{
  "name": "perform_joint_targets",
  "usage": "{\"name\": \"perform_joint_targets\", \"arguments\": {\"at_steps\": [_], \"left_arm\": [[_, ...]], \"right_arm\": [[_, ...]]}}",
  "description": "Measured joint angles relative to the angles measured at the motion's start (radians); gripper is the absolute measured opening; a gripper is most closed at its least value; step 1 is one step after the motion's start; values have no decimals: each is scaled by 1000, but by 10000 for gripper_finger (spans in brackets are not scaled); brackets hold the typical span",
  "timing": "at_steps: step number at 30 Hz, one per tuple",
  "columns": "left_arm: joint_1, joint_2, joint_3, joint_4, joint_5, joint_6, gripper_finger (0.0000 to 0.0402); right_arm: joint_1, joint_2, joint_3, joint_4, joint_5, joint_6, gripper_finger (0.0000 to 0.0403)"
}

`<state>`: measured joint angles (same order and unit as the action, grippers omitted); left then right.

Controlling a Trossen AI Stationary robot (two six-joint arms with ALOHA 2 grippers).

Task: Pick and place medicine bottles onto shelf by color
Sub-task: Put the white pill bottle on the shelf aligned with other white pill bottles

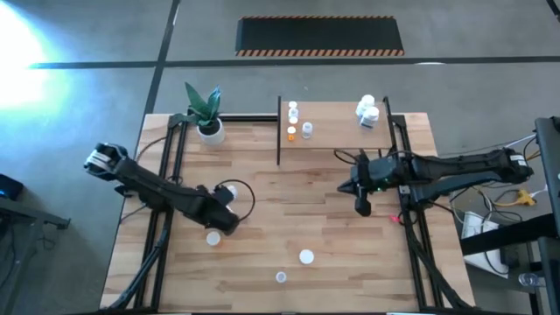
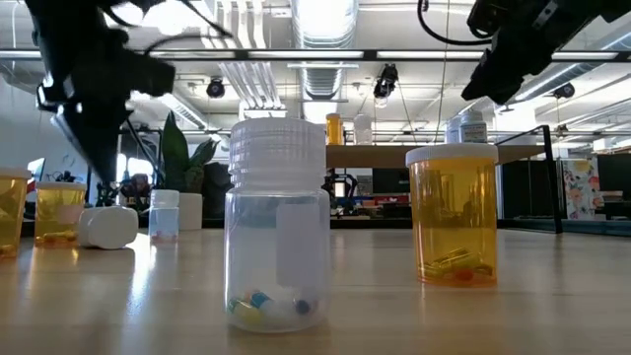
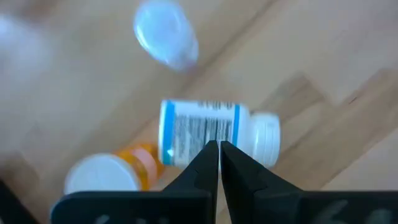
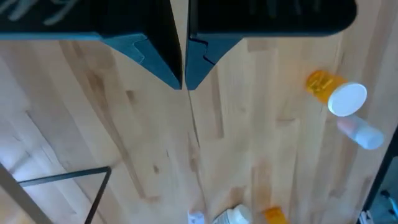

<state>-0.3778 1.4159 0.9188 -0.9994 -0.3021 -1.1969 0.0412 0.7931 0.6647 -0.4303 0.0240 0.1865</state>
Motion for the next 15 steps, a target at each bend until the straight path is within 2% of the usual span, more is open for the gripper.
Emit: {"name": "perform_joint_targets", "arguments": {"at_steps": [4, 9, 11, 15], "left_arm": [[21, 110, 4, -7, 101, 26, 1], [23, 212, 82, 27, 94, 79, 1], [23, 245, 129, 175, 65, 171, 1], [19, 306, 202, 524, -13, 511, 1]], "right_arm": [[26, -18, 0, 2, 4, 5, 12], [32, -44, 0, 3, 5, 4, 12], [31, -52, 0, 3, 5, 3, 12], [31, -53, 0, 2, 5, 9, 12]]}}
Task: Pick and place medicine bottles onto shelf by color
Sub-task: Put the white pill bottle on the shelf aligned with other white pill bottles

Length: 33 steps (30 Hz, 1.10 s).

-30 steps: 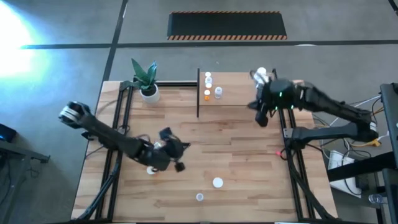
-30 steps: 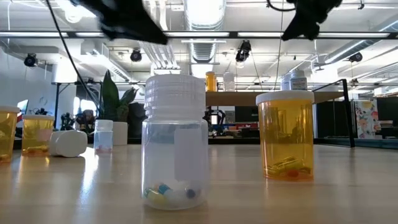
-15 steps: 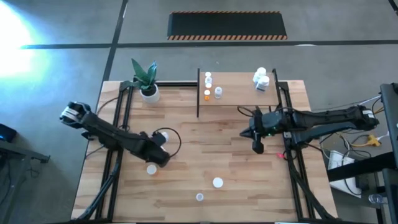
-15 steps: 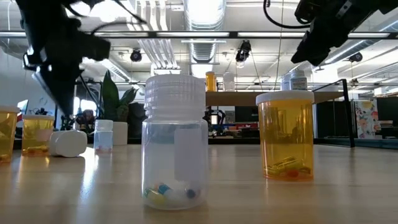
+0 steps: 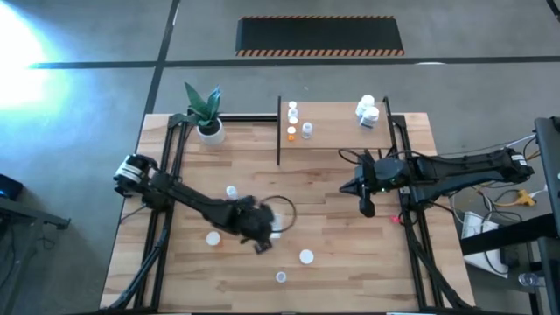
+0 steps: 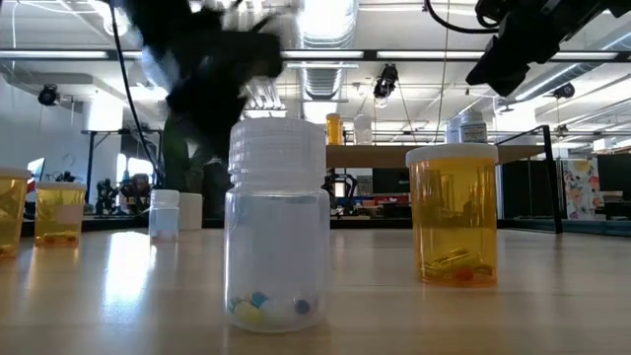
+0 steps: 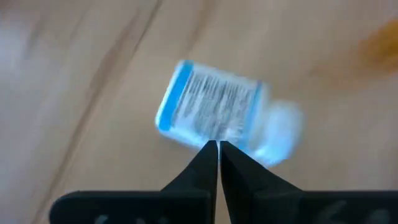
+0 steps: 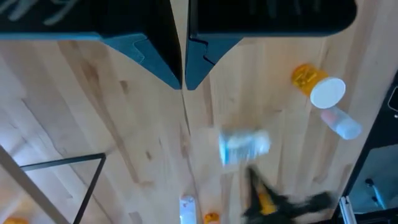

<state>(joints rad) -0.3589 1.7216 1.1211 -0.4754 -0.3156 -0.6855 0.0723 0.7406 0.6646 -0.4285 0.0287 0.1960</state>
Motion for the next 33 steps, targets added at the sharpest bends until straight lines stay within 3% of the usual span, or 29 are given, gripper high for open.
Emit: {"name": "perform_joint_targets", "arguments": {"at_steps": [2, 7, 14, 21, 27, 33], "left_arm": [[-1, 11, 44, 147, -6, 136, 1], [-1, 29, 76, 255, -45, 336, 1], [9, 28, 25, 294, -115, 371, 1], [12, 28, -76, 489, -131, 340, 1], [19, 70, -125, 578, -112, 275, 1], [21, 175, -106, 606, -56, 272, 1]], "right_arm": [[0, 4, -6, 1, -2, 12, 12], [4, 39, -67, 0, -20, 3, 13], [57, 166, -194, 152, -204, 99, 29], [184, 356, -185, 323, -197, 115, 118], [243, 493, -77, 315, -90, 100, 217], [281, 626, 43, 292, 43, 156, 279]]}}
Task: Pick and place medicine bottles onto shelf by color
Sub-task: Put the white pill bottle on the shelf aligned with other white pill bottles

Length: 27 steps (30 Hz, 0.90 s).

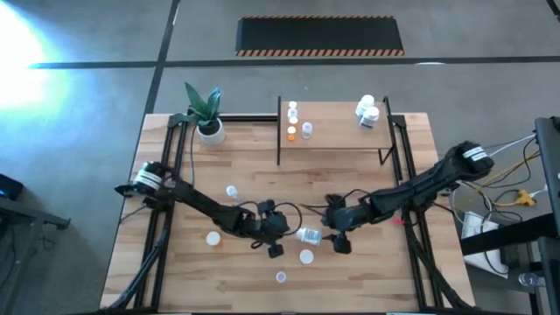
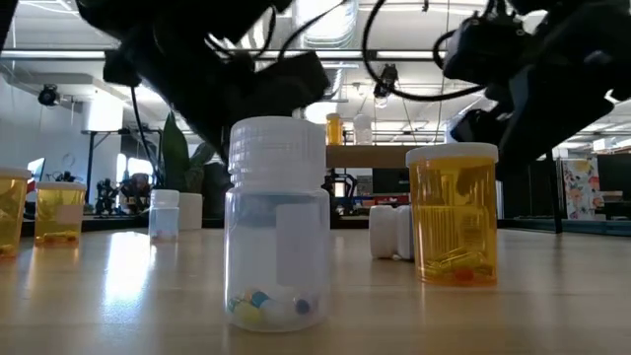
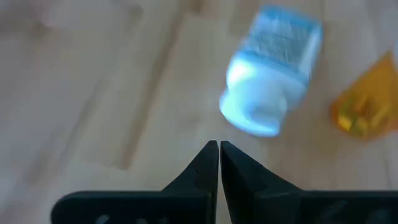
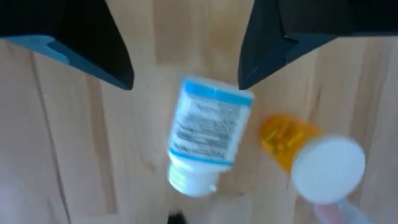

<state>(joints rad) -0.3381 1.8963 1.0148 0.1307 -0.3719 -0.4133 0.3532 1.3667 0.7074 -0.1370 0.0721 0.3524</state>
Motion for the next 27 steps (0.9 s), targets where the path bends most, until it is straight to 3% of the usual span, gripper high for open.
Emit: {"name": "perform_joint_targets", "arguments": {"at_steps": [8, 17, 21, 25, 27], "left_arm": [[6, 120, 39, 128, 41, 1, 1], [5, 123, 40, 205, 58, 54, 1], [-6, 76, 43, 164, 47, 142, 1], [-15, 3, 40, 142, 26, 262, 1], [-20, -15, 37, 154, 26, 377, 1]], "right_arm": [[27, 199, 166, -63, 38, 49, 292], [35, 341, 282, -178, 72, -17, 283], [43, 328, 243, -174, 112, -63, 246], [56, 226, 130, -146, 112, -124, 201], [60, 155, 47, -95, 103, -168, 198]]}}
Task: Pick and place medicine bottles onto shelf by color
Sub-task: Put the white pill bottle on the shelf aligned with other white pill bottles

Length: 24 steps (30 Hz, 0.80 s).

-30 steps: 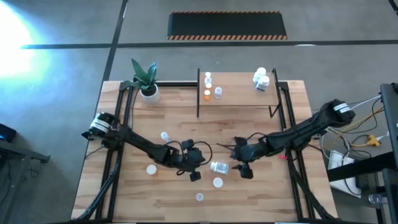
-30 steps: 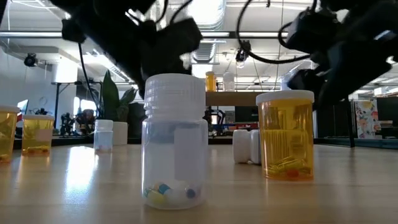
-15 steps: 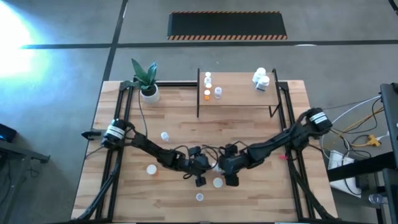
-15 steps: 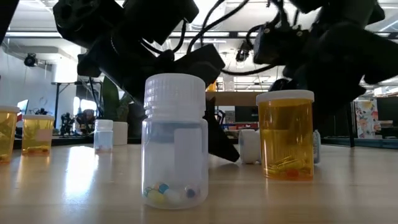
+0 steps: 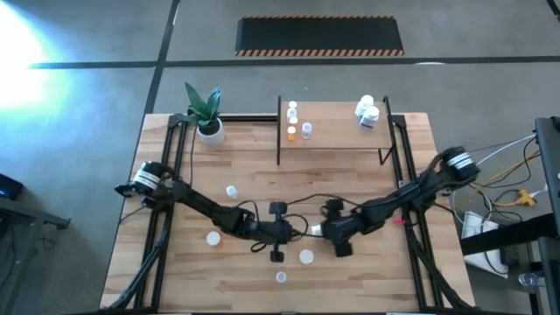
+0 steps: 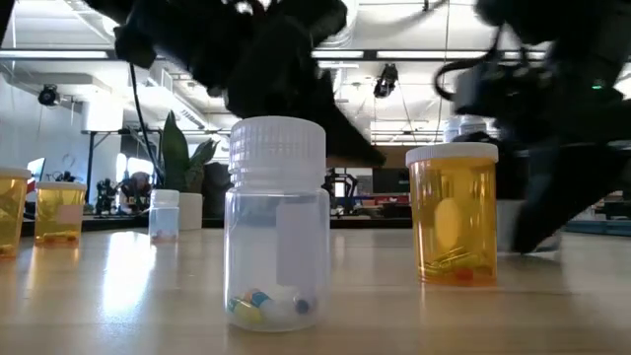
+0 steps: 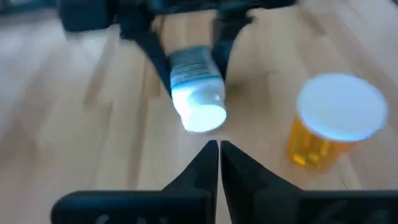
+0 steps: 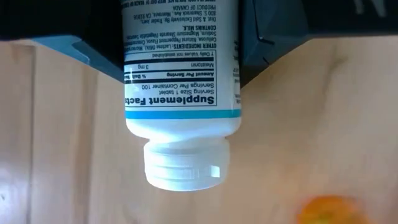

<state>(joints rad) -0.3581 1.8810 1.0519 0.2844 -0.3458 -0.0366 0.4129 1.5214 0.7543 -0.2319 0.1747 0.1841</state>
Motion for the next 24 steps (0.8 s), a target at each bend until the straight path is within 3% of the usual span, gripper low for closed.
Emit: {"name": "perform_joint_targets", "arguments": {"at_steps": [3, 6, 9, 12, 19, 24], "left_arm": [[-8, -7, 0, 112, 0, 222, 5], [-10, 10, 0, 246, 18, 440, 31], [-1, 35, 0, 338, 63, 580, 81], [19, 45, 13, 409, 117, 603, 144], [49, 109, 95, 506, 226, 567, 289], [49, 176, 198, 517, 262, 567, 339]], "right_arm": [[-1, -129, -147, 163, -113, -92, 198], [-20, -236, -298, 463, -265, -113, 203], [-49, -309, -403, 773, -410, -94, 206], [-62, -342, -461, 947, -522, -98, 206], [-65, -367, -449, 1000, -560, -143, 206], [-65, -366, -416, 991, -560, -159, 206]]}}
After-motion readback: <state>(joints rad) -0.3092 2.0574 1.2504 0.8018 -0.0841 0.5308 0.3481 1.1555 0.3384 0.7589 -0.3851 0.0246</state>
